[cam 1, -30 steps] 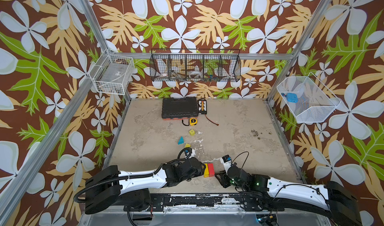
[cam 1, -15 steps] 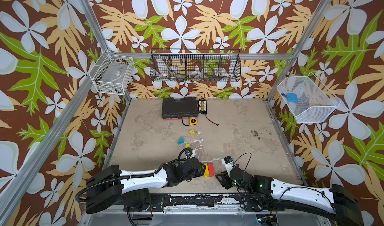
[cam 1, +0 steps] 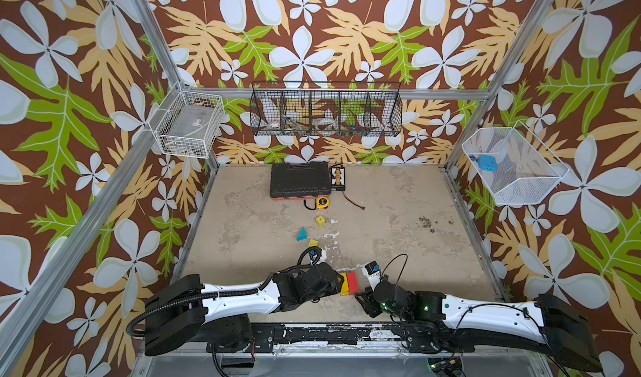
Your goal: Build the wood block tower
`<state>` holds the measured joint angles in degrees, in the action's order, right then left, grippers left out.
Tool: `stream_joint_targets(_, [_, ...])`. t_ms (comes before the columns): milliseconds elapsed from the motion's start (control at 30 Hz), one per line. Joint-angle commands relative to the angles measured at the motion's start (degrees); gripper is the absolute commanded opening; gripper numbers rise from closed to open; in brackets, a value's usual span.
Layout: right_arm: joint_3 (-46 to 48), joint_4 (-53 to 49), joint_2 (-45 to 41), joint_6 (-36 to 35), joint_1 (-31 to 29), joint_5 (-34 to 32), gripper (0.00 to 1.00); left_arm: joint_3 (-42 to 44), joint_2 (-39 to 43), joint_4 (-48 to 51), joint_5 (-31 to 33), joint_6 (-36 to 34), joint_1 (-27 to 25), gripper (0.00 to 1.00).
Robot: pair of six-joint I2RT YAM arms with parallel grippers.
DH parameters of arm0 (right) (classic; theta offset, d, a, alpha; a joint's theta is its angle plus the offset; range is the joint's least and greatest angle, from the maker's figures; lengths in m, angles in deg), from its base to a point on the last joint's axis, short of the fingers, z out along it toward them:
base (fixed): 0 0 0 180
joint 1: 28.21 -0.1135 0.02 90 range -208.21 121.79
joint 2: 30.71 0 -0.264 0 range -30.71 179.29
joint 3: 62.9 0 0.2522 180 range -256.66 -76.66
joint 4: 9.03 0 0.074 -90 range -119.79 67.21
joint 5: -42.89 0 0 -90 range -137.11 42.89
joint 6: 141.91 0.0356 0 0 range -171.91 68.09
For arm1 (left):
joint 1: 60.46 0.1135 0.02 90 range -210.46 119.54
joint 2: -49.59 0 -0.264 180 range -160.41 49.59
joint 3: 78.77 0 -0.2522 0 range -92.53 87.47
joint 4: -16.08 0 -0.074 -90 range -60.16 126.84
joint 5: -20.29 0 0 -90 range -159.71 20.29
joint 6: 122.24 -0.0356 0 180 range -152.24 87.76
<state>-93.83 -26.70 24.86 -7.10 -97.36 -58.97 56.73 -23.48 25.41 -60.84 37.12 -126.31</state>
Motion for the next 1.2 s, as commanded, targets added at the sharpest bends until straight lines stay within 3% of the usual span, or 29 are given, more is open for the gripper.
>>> stream_joint_targets(0, [-0.8,-0.7,0.7,-0.1,-0.1,-2.7,0.49,-0.2,-0.5,-1.4,-0.3,-0.2,0.1,0.40])
stream_joint_targets(1167, [-0.7,-1.9,-2.5,-0.1,-0.1,-3.0,0.50,-0.7,-2.5,-5.3,-3.8,0.0,0.1,0.40])
